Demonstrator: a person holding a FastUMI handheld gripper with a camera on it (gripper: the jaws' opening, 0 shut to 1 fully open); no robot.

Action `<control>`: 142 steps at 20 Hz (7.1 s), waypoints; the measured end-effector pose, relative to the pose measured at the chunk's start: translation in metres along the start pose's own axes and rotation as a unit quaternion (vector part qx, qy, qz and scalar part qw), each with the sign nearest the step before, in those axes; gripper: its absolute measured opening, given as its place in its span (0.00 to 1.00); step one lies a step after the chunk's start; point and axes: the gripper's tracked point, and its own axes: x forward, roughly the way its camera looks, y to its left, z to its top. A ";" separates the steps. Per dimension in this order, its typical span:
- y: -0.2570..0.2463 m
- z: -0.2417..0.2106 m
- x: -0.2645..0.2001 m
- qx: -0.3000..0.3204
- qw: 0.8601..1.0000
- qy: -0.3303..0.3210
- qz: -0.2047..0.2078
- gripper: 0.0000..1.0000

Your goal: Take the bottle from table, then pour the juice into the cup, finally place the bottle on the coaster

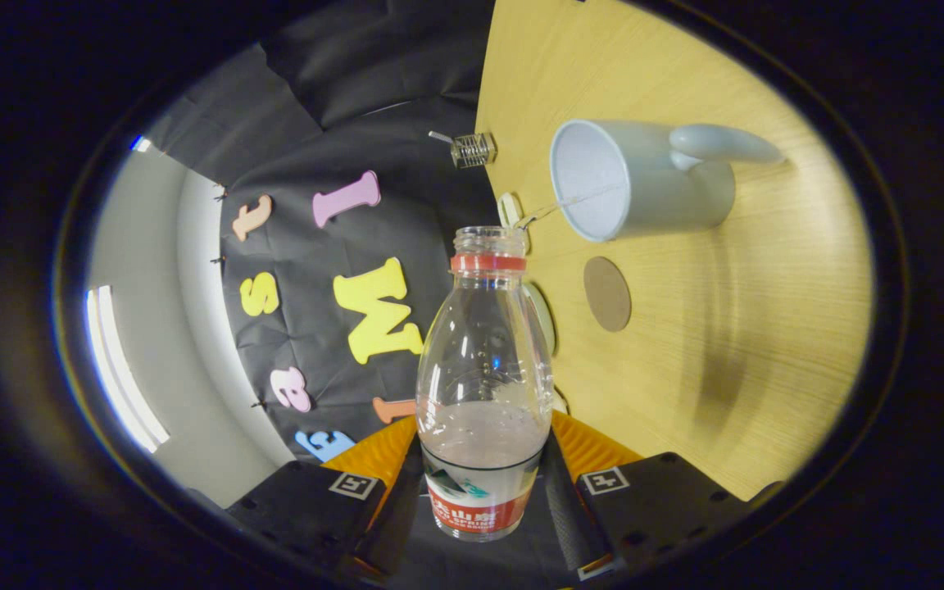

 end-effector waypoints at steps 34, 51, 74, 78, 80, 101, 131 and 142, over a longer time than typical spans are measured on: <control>0.079 -0.002 0.001 0.170 0.985 0.020 0.026 0.76; 0.111 0.004 -0.003 0.200 0.979 0.027 0.032 0.76; 0.141 0.039 -0.037 -0.391 0.920 -0.026 0.005 0.76; 0.150 0.039 -0.031 -0.555 0.832 -0.024 -0.005 0.76; 0.153 0.046 -0.033 -0.627 0.778 -0.036 -0.020 0.76; 0.081 0.038 0.107 -0.790 0.609 -0.051 -0.036 0.77; -0.041 0.067 0.177 -0.810 0.580 -0.027 -0.080 1.00; 0.015 0.041 0.127 -0.809 0.584 -0.035 -0.056 1.00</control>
